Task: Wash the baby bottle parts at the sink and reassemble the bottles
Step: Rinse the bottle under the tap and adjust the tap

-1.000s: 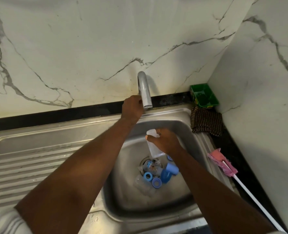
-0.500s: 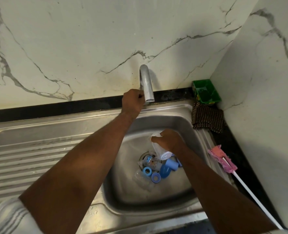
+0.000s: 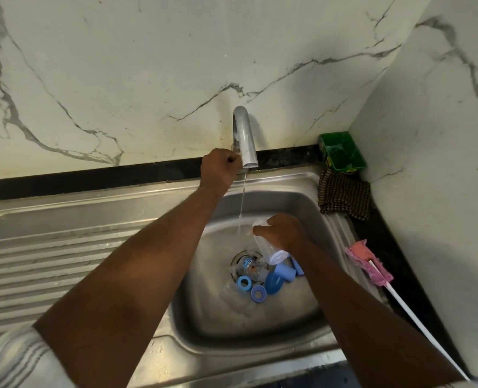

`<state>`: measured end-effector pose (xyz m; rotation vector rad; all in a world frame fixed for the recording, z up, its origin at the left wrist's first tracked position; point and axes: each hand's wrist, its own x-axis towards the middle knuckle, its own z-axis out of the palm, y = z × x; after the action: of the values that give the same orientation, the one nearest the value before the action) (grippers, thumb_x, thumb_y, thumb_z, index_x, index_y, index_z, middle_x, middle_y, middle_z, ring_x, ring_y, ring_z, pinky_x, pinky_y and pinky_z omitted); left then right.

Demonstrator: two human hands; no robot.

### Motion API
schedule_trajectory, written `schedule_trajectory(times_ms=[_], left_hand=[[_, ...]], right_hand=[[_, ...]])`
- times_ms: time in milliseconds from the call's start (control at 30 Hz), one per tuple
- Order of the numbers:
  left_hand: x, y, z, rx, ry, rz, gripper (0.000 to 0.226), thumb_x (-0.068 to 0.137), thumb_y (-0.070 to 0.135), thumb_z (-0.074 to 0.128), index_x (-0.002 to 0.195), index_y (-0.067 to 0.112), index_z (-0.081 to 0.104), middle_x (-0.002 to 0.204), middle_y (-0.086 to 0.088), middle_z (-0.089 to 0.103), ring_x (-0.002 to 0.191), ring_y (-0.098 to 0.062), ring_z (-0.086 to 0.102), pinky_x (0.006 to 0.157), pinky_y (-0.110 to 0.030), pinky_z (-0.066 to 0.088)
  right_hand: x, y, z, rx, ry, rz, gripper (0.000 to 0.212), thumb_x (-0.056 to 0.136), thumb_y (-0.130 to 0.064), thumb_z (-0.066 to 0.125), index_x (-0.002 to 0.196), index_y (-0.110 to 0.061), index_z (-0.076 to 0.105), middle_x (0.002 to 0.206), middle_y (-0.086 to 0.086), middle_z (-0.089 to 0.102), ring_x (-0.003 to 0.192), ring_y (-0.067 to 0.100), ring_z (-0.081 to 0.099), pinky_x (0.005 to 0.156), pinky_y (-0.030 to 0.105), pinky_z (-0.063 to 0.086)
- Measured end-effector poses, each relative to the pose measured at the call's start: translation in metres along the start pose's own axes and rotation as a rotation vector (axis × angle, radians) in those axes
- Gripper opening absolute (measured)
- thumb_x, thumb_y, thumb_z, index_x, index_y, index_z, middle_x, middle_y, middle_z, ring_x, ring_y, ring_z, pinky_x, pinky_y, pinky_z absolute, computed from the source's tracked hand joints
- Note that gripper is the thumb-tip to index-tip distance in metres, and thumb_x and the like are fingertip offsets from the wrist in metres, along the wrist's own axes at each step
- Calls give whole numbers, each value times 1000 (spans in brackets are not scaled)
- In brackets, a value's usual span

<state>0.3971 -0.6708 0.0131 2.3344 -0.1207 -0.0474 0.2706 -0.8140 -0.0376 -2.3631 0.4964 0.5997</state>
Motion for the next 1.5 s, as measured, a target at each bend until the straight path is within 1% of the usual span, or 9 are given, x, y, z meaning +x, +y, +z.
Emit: schedule_trajectory(times_ms=[200, 467, 733, 867, 1000, 1133, 1267, 1333, 1500], left_hand=[[2, -4, 0, 34, -24, 2, 15, 92, 18, 70, 97, 4, 75, 89, -6, 71, 73, -9, 54, 59, -11, 34], [6, -6, -6, 2, -129, 5, 11, 92, 16, 67, 85, 9, 72, 82, -4, 68, 79, -20, 66, 81, -32, 56], [-54, -54, 15, -399, -285, -378, 9, 96, 13, 64, 88, 18, 67, 97, -16, 70, 80, -25, 66, 70, -38, 56], [-101, -73, 20, -481, -456, -406, 11, 96, 16, 64, 107, 16, 68, 108, -14, 71, 94, -25, 68, 84, -38, 58], [-137, -74, 11, -629, -554, -373, 14, 99, 17, 62, 112, 20, 66, 106, -9, 67, 95, -24, 65, 77, -29, 54], [-161, -85, -12, -757, -487, -399, 8, 102, 17, 57, 106, 15, 63, 103, -17, 60, 80, -23, 59, 65, -25, 46], [-178, -102, -42, -716, -426, -523, 17, 101, 26, 58, 113, 15, 63, 102, -7, 67, 85, -21, 61, 72, -29, 50], [-188, -114, -60, -693, -391, -540, 21, 97, 29, 62, 112, 14, 68, 100, -4, 72, 87, -21, 65, 78, -33, 54], [-218, -159, -111, -697, -255, -479, 20, 87, 28, 73, 102, 16, 69, 83, 1, 66, 63, -13, 60, 61, -27, 45]], right_hand=[[4, 0, 3, 9, -34, 66, 66, 83, -59, 65, 127, -10, 55, 111, 4, 57, 92, 17, 52, 72, 28, 37], [-5, -5, 1, 54, -19, 67, 55, 81, -57, 66, 111, -11, 60, 99, 2, 59, 81, 13, 55, 62, 26, 38], [-18, -16, 3, 167, 58, 1, 39, 85, -52, 66, 85, -13, 63, 88, 6, 68, 86, 24, 66, 80, 37, 52], [-25, -16, 14, 81, -23, 30, 47, 91, -54, 60, 98, -8, 68, 100, 11, 71, 93, 26, 67, 91, 40, 52], [-38, -27, 22, 239, -58, 93, 44, 92, -44, 63, 104, -2, 66, 96, 12, 67, 92, 27, 63, 91, 40, 51], [-64, -45, 31, 536, -91, 138, 44, 81, -27, 69, 119, -6, 62, 117, 19, 64, 101, 35, 65, 80, 47, 59], [-89, -63, 37, 620, -98, 17, 27, 83, -5, 68, 109, -7, 63, 117, 22, 60, 99, 34, 61, 69, 37, 55], [-103, -77, 47, 540, -112, -105, 39, 80, 3, 70, 116, -8, 61, 114, 17, 61, 98, 28, 62, 69, 32, 54], [-130, -127, 92, 163, 109, -432, 64, 71, -5, 84, 127, -12, 52, 111, 1, 55, 99, 19, 58, 82, 35, 53]])
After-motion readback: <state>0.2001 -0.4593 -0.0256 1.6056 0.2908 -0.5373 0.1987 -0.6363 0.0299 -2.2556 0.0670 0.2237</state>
